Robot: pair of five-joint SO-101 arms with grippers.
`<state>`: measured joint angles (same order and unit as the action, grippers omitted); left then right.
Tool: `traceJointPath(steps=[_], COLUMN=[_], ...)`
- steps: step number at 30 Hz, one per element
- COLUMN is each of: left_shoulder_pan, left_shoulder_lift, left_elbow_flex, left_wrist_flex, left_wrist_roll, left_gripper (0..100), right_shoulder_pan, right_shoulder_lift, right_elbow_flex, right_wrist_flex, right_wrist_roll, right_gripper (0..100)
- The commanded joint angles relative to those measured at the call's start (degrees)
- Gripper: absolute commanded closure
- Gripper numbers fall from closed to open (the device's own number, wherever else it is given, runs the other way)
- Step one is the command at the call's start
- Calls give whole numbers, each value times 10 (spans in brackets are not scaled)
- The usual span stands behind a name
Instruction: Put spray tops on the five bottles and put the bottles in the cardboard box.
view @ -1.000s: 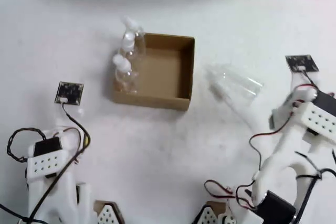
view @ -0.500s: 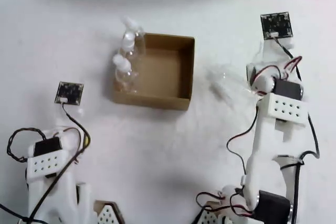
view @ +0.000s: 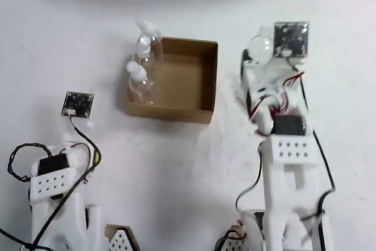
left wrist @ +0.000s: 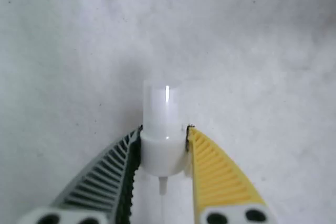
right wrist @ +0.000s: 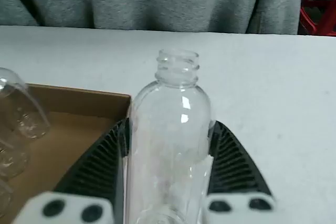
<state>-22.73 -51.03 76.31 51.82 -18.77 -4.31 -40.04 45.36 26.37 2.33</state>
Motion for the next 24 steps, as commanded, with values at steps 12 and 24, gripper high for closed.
traceJointPath(steps=[12,24], left_shoulder_pan=[-7,-7], left_shoulder_lift=[-15,-15], left_elbow_flex=[-3,-3], left_wrist_flex=[-10,-11], left_wrist_roll=[4,4], left_gripper=[980,980], right_shoulder_pan=[-122,-222], right_shoulder_lift=[-356,-561], right_elbow_flex=[189,320], right_wrist_flex=[-13,-20], right_wrist_roll=[-6,-5], right_gripper=[983,983])
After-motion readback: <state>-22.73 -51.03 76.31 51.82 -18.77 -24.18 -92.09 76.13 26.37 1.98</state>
